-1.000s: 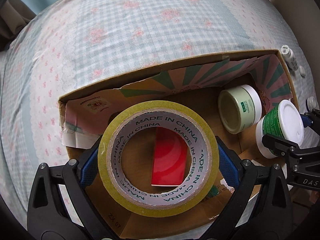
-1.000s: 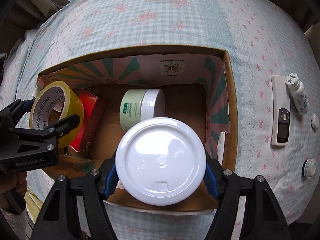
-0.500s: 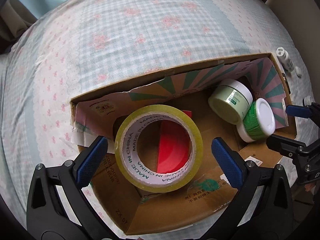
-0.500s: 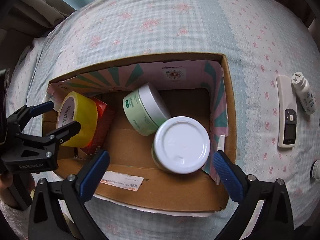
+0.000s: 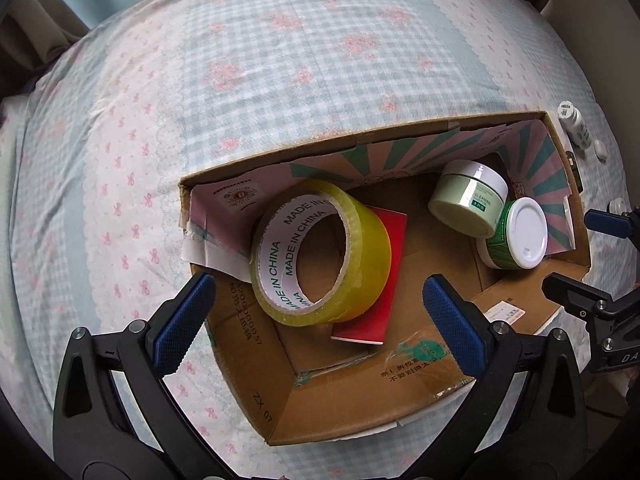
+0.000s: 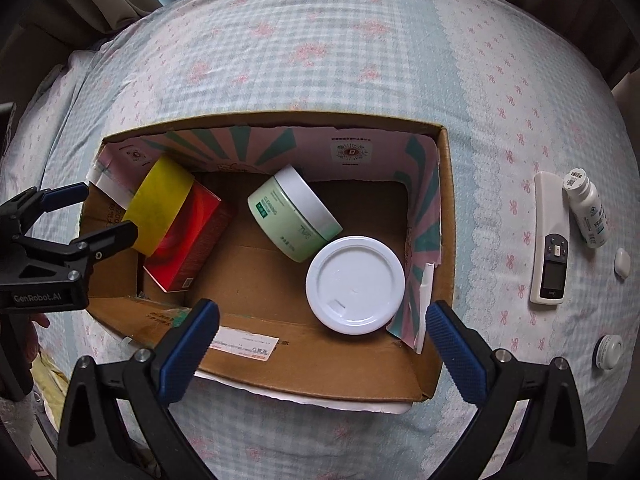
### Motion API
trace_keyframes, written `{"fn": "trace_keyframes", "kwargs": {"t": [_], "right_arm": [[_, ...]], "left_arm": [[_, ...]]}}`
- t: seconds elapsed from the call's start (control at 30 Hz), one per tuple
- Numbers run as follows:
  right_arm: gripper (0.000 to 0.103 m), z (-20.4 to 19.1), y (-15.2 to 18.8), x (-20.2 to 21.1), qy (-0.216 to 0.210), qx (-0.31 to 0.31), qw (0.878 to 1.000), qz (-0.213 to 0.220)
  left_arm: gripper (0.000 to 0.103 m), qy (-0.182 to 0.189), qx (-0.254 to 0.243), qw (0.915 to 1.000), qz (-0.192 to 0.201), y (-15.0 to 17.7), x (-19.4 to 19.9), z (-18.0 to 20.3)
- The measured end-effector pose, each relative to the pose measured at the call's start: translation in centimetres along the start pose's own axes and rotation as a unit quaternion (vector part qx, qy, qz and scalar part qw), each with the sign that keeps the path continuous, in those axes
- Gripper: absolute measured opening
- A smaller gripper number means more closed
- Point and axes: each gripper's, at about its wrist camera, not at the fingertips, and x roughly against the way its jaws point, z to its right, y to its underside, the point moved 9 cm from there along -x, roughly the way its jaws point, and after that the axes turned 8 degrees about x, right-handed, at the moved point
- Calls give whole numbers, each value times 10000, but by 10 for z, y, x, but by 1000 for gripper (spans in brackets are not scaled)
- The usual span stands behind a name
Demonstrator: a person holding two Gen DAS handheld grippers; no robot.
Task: Organize rigid objects
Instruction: 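Withdraw both tools from the box toward the bottle and small container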
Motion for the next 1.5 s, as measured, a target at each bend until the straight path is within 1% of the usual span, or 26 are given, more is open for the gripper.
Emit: {"fn": "trace_keyframes", "kwargs": {"t": [0.13, 0.23, 0.5, 0.63, 0.73, 0.83, 0.9, 1.03, 1.17, 1.27, 1.37, 1.5], "right_arm": [[103, -5, 3, 4, 43, 47, 10000, -32], [103, -8, 3, 15, 120, 145, 9998, 1], [103, -22, 5, 62, 267, 388, 9987, 196], [103, -32, 10, 88, 343, 499, 9975, 353], [103, -36, 16, 107, 412, 513, 9965, 511], [103, -33, 23, 126, 379, 350, 9964, 680], [103, -27, 29, 138, 320, 212, 9961, 798], [103, -2, 45, 157, 402, 92, 9944, 976], [103, 38, 66, 172, 566, -30, 9923, 1106], [103, 78, 85, 182, 764, -231, 9895, 1203], [103, 120, 105, 189, 953, -352, 9866, 1278], [103, 179, 131, 196, 1082, -660, 9823, 1379]], "left_arm": [[103, -15, 61, 10000, 14, 2, 10, -2], [103, -34, 94, 9999, 48, 4, 21, -4], [103, -97, 481, 9986, 181, 28, 77, -19], [103, -154, 585, 9976, 337, 41, 109, -22], [103, -236, 657, 9960, 561, 49, 135, -21], [103, -221, 789, 9936, 782, 54, 159, -19], [103, -232, 813, 9928, 846, 57, 170, -12], [103, -249, 692, 9930, 927, 62, 185, 13], [103, -208, 412, 9940, 992, 64, 190, 58], [103, -86, 176, 9947, 1006, 63, 189, 102], [103, -81, -83, 9948, 1014, 59, 187, 149], [103, -34, -503, 9948, 884, 49, 174, 214]]}}
